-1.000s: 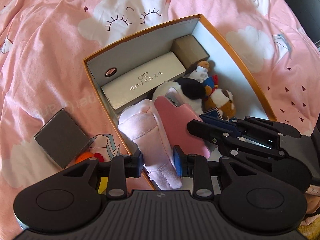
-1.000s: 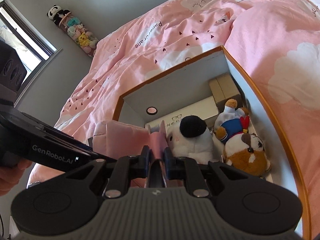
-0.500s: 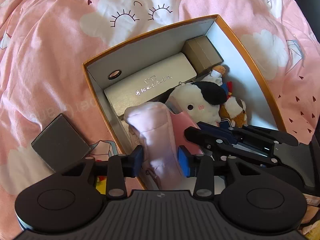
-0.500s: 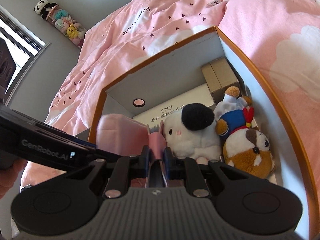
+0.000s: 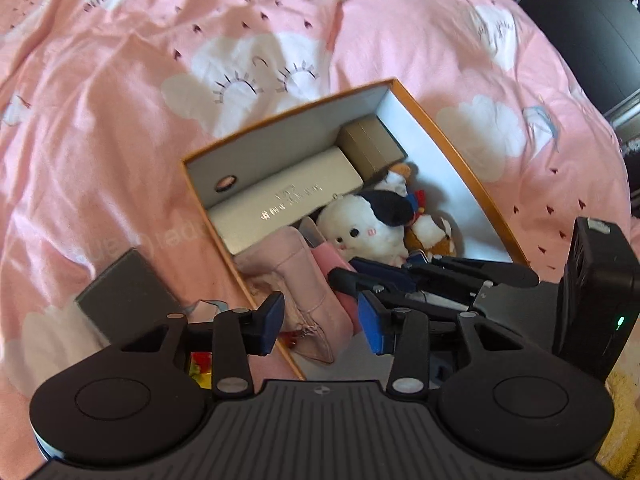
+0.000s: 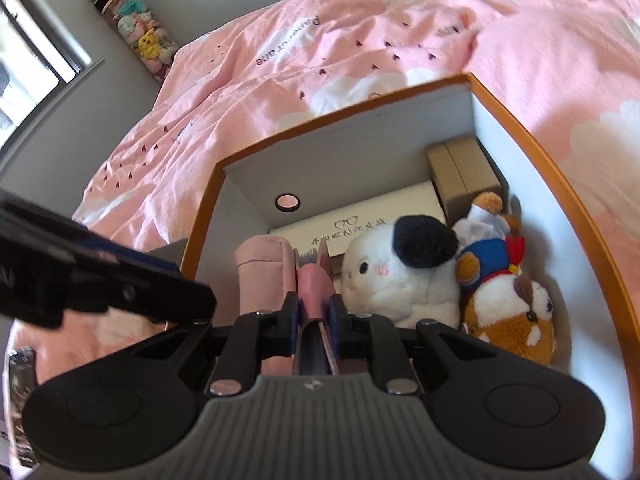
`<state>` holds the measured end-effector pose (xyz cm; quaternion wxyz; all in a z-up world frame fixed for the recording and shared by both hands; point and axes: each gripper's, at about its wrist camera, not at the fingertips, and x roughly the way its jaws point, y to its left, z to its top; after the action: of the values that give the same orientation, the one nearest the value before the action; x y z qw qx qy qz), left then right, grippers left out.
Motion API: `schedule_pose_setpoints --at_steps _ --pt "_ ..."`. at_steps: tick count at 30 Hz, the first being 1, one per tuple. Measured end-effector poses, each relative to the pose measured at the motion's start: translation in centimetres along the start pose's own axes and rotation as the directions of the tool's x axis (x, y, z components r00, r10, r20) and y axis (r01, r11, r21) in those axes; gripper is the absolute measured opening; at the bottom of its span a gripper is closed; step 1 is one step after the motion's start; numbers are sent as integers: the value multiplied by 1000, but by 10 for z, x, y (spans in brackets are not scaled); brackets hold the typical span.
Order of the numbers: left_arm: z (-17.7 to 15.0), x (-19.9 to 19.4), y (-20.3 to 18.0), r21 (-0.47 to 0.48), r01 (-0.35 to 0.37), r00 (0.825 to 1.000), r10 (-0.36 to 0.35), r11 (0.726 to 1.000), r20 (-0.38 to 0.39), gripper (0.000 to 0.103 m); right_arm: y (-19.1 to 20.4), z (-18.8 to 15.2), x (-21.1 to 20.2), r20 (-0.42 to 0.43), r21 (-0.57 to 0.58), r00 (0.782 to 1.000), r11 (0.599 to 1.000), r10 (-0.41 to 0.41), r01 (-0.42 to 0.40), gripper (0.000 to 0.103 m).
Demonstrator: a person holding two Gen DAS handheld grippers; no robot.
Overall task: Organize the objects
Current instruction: 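Carry the pouch and wallet into the orange box with both grippers, then release the pouch and wallet in the box and withdraw both grippers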
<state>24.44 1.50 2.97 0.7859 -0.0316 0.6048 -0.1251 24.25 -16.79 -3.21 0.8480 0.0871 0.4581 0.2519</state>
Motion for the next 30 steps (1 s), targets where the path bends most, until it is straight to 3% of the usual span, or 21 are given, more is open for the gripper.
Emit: schedule_pose_setpoints --at_steps 5,10,15,17,21,23,28,30 --pt "-19 -16 19 -88 51 994 -42 995 96 52 16 -1 6 -4 -132 1000 991 -28 28 17" --pt "-44 -16 34 -175 63 985 -34 983 167 58 27 0 14 -37 -250 997 967 -67 55 17" --pt "-74 -6 47 -286 124 973 -59 950 223 65 52 -9 13 -8 -440 988 888 -151 132 17" --pt "-86 -2 53 -328 140 969 -60 934 241 66 62 -15 12 21 -524 981 834 -192 175 17" --pt "-108 1 63 -379 157 966 -62 912 252 68 73 -21 21 52 -597 969 770 -240 223 17" --pt "-117 2 70 -411 174 964 -69 895 258 68 70 -16 24 31 -568 973 797 -229 206 18" --pt "-134 -1 81 -446 248 942 -106 860 319 68 34 3 8 -39 -305 996 950 -83 67 20" --pt "-137 1 82 -449 258 939 -113 855 324 68 27 6 1 -43 -229 998 973 -35 25 25"
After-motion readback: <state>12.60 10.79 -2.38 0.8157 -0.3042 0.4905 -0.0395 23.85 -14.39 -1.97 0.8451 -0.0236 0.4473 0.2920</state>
